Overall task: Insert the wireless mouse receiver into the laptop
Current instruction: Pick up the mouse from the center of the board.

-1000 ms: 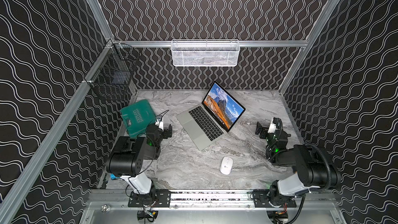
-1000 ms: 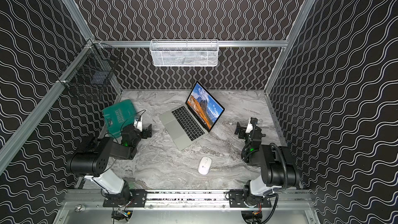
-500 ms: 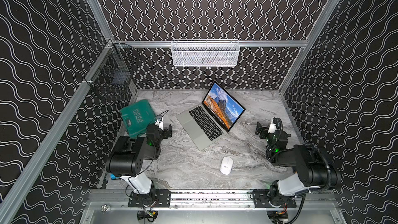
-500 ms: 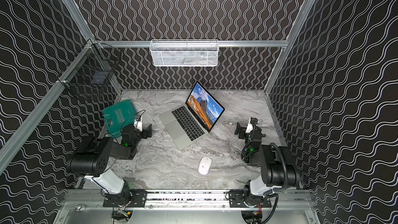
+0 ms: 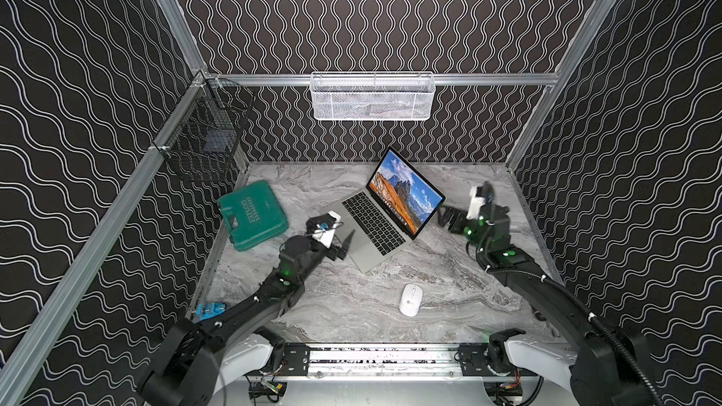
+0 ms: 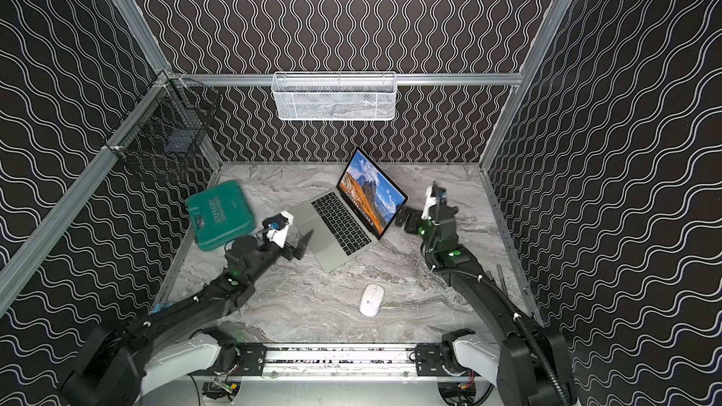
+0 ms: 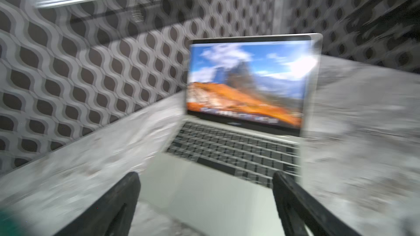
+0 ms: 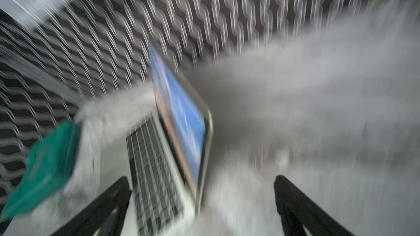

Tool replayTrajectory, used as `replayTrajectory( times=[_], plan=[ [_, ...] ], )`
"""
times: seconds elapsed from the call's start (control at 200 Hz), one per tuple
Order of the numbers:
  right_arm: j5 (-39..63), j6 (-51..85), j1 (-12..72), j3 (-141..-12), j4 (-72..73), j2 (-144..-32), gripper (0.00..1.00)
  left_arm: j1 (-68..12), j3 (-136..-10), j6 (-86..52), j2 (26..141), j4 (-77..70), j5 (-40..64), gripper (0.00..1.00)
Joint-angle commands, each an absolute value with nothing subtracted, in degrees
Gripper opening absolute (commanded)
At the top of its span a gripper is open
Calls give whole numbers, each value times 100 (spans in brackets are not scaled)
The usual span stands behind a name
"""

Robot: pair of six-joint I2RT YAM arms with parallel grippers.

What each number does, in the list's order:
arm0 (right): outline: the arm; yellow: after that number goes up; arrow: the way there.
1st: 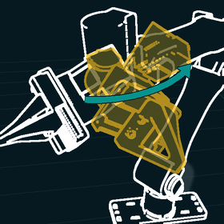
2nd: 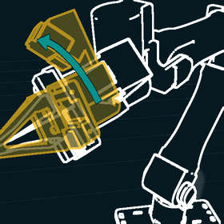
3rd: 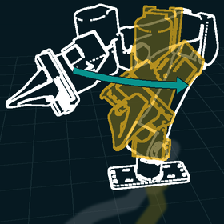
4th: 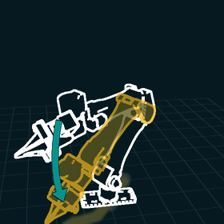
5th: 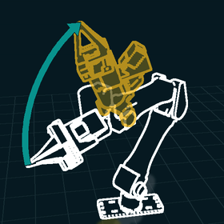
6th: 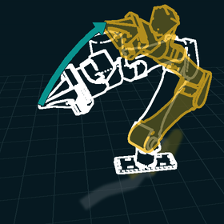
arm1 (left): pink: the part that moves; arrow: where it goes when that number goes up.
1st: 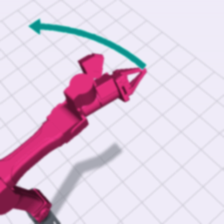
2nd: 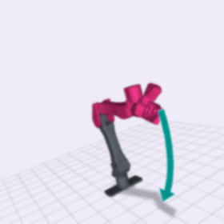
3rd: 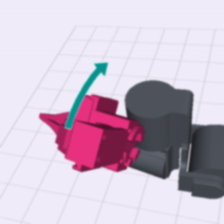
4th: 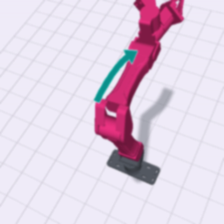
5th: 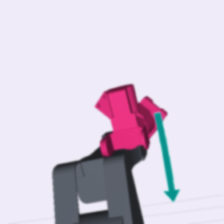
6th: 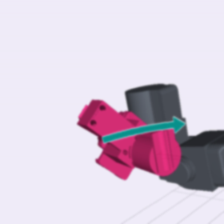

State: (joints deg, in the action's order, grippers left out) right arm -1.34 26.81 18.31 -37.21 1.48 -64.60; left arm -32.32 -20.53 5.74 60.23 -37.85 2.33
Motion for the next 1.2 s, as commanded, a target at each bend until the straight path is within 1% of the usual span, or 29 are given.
replayTrajectory(
  times=[0.0, 0.13, 0.195, 0.27, 0.35, 0.465, 0.62, 0.686, 0.731, 0.866, 0.936, 1.031, 1.051, 1.086, 1.171, 1.196],
  plan=[
    [-223, 4628, 2674, -3411, -2321, -6284, 100, -4123, -1976, 51, 5467, -2818, 165, 93],
    [-291, 5856, 4191, -3332, -3159, -6262, 100, -5156, -1942, -271, 4615, -1590, -433, 92],
    [-368, 6330, 4795, -3451, -3341, -6423, 100, -5426, -2041, -409, 4339, -986, -637, 92],
    [-464, 6718, 5263, -3628, -3429, -6783, 100, -5594, -2215, -563, 4201, -407, -748, 92],
    [-523, 6912, 5581, -3876, -3502, -7363, 100, -5739, -2322, -670, 4099, -45, -767, 91],
    [-757, 7018, 5919, -4366, -3712, -8197, 99, -5905, -2041, -916, 3814, -112, -807, 90],
    [-943, 7015, 6070, -4604, -3865, -8754, 98, -5949, -2001, -1116, 3466, 51, -781, 91],
    [-908, 6953, 6088, -4667, -3916, -8915, 95, -5957, -2105, -1133, 3397, 236, -811, 91],
    [-933, 6956, 6133, -4694, -3976, -8979, 89, -5959, -2217, -1140, 3375, 377, -825, 91],
    [-955, 6934, 6162, -4456, -3817, -8948, 66, -5957, -2660, -1152, 3377, 922, -782, 91],
    [-991, 6742, 6146, -4401, -3674, -8853, 57, -5959, -2899, -1005, 3431, 1221, -576, 92],
    [-973, 5923, 6144, -4555, -3546, -8652, 53, -5959, -3310, -225, 3624, 1759, -48, 92],
    [-943, 5658, 6139, -4580, -3482, -8575, 52, -5959, -3368, 37, 3658, 1889, 40, 95],
    [-822, 5139, 6112, -4608, -3321, -8428, 52, -5959, -3436, 571, 3731, 2117, 213, 96],
    [-168, 3613, 5894, -4627, -2982, -8086, 50, -5959, -3414, 2051, 3836, 2457, 606, 99],
    [240, 3217, 5759, -4638, -2939, -8018, 49, -5968, -3339, 2482, 3828, 2434, 667, 99]
  ],
)
